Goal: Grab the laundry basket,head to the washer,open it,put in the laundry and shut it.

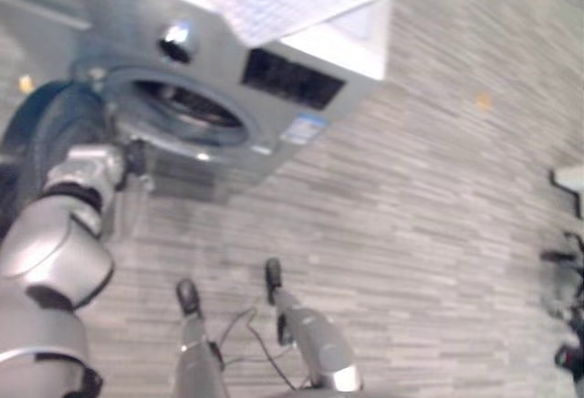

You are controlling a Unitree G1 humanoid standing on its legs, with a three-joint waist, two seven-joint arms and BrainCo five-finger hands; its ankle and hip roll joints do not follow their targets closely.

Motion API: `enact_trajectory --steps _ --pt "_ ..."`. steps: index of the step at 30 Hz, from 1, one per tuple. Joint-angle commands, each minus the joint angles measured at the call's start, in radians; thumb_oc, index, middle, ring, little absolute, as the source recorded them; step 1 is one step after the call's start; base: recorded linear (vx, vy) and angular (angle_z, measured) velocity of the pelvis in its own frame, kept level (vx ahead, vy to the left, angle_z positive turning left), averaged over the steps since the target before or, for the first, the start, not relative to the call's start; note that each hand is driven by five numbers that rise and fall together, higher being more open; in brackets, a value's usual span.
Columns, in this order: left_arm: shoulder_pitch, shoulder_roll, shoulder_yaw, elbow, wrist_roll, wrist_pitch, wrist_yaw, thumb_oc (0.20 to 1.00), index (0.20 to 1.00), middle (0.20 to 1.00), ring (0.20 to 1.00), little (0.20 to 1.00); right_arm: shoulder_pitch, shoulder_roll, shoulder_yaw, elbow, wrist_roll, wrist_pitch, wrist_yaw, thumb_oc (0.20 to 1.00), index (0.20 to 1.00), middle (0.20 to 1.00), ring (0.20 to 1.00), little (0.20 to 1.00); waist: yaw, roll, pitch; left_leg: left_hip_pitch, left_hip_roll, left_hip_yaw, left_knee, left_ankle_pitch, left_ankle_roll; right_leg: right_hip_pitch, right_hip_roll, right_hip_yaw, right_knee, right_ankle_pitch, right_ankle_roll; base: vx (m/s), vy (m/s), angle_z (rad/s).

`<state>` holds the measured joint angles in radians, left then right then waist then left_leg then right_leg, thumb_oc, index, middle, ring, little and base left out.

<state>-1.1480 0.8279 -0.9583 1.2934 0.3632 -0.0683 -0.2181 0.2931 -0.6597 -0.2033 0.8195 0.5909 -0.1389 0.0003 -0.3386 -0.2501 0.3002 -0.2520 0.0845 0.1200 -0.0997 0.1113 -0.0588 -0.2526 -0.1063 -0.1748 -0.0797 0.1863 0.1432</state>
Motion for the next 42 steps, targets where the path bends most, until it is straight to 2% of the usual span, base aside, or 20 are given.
enact_trajectory --steps 1,5,14,23,27,28,32,42 --pt "0.019 0.096 0.067 0.074 0.038 0.023 0.007 1.000 1.000 1.000 1.000 1.000 -0.154 0.074 0.037 0.142 0.069 0.007 0.003 1.000 1.000 1.000 1.000 1.000 0.043 0.036 -0.004 0.092 0.019 0.082 0.012 -0.137 0.001 -0.046 -0.049 0.053 0.029 -0.010 0.088 0.06 -0.036 -0.65" --pt "0.048 0.101 0.082 0.101 0.043 0.031 0.004 1.000 1.000 1.000 1.000 1.000 -0.180 0.070 0.071 0.162 0.067 0.023 0.030 1.000 1.000 1.000 1.000 1.000 0.046 0.033 -0.014 0.129 0.019 0.108 0.012 -0.144 0.000 -0.037 -0.038 0.070 0.036 -0.020 0.080 0.04 -0.027 -0.40" --pt "0.089 0.101 0.097 0.117 0.083 0.043 0.007 1.000 1.000 1.000 1.000 1.000 -0.149 0.063 0.087 0.117 0.043 0.039 0.059 1.000 1.000 1.000 1.000 1.000 0.059 0.055 -0.037 0.148 0.025 0.101 0.012 -0.146 -0.005 -0.014 -0.030 0.060 0.030 -0.039 0.068 0.03 -0.048 -0.01" --pt "0.224 0.087 0.182 0.096 0.093 0.044 0.001 1.000 1.000 1.000 1.000 1.000 -0.104 0.085 0.128 0.023 -0.026 0.055 0.093 1.000 1.000 1.000 1.000 1.000 0.070 0.068 -0.083 0.188 0.028 0.113 0.012 -0.162 -0.006 0.022 -0.022 0.065 0.025 -0.054 0.064 0.04 -0.017 -0.01" --pt "0.318 0.116 0.232 0.115 0.152 0.044 -0.007 1.000 1.000 1.000 1.000 1.000 -0.076 0.088 0.121 -0.019 -0.055 0.063 0.107 1.000 1.000 1.000 1.000 1.000 0.066 0.071 -0.104 0.217 0.030 0.133 0.012 -0.173 -0.005 0.038 -0.015 0.077 0.027 -0.059 0.064 0.06 0.001 -0.11" --pt "0.371 0.147 0.258 0.124 0.190 0.039 -0.011 1.000 1.000 1.000 1.000 1.000 -0.056 0.091 0.111 -0.030 -0.070 0.066 0.114 1.000 1.000 1.000 1.000 1.000 0.065 0.070 -0.117 0.234 0.033 0.148 0.012 -0.179 -0.005 0.044 -0.011 0.086 0.027 -0.058 0.063 0.05 0.011 -0.33" --pt "0.445 0.226 0.366 0.121 0.161 0.043 0.011 1.000 1.000 1.000 1.000 1.000 -0.037 0.112 0.107 -0.018 -0.089 0.070 0.122 1.000 1.000 1.000 1.000 1.000 0.076 0.068 -0.134 0.258 0.037 0.171 0.012 -0.185 -0.005 0.057 -0.009 0.095 0.025 -0.057 0.065 0.04 0.010 -0.28" --pt "0.493 0.279 0.430 0.073 0.196 0.043 0.084 1.000 1.000 1.000 1.000 1.000 -0.024 0.147 0.125 -0.008 -0.129 0.070 0.132 1.000 1.000 1.000 1.000 1.000 0.112 0.088 -0.162 0.266 0.029 0.143 0.012 -0.183 -0.007 0.095 -0.024 0.070 0.019 -0.073 0.062 0.02 0.003 0.03"
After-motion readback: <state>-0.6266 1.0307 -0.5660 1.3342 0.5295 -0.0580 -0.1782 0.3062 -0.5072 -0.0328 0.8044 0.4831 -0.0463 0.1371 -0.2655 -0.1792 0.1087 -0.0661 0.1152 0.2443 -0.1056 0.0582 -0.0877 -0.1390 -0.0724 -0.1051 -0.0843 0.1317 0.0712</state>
